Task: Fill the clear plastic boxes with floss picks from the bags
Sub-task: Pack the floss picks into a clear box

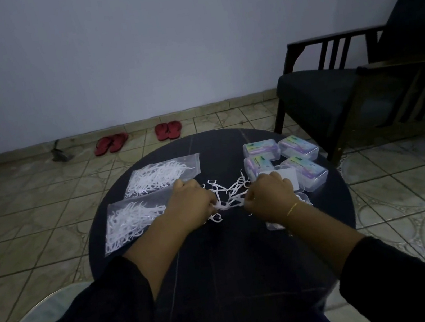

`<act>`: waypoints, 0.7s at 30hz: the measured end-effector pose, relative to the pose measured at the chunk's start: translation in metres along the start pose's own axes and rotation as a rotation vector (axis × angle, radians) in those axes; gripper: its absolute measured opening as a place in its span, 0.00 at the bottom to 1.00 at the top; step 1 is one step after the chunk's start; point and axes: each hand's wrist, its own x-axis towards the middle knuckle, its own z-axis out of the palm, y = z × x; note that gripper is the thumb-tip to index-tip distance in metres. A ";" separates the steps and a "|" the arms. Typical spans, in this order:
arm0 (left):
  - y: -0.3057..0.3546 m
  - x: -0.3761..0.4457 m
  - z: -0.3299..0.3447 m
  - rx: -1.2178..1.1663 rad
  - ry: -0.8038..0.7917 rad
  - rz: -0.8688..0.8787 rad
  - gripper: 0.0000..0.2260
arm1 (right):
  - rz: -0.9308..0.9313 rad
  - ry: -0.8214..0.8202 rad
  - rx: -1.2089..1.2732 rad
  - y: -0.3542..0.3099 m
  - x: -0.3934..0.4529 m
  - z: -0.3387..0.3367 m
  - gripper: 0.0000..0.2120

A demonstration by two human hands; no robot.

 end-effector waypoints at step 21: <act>0.066 0.018 -0.033 -0.318 0.037 -0.027 0.13 | -0.027 -0.218 -0.260 0.069 -0.009 -0.039 0.12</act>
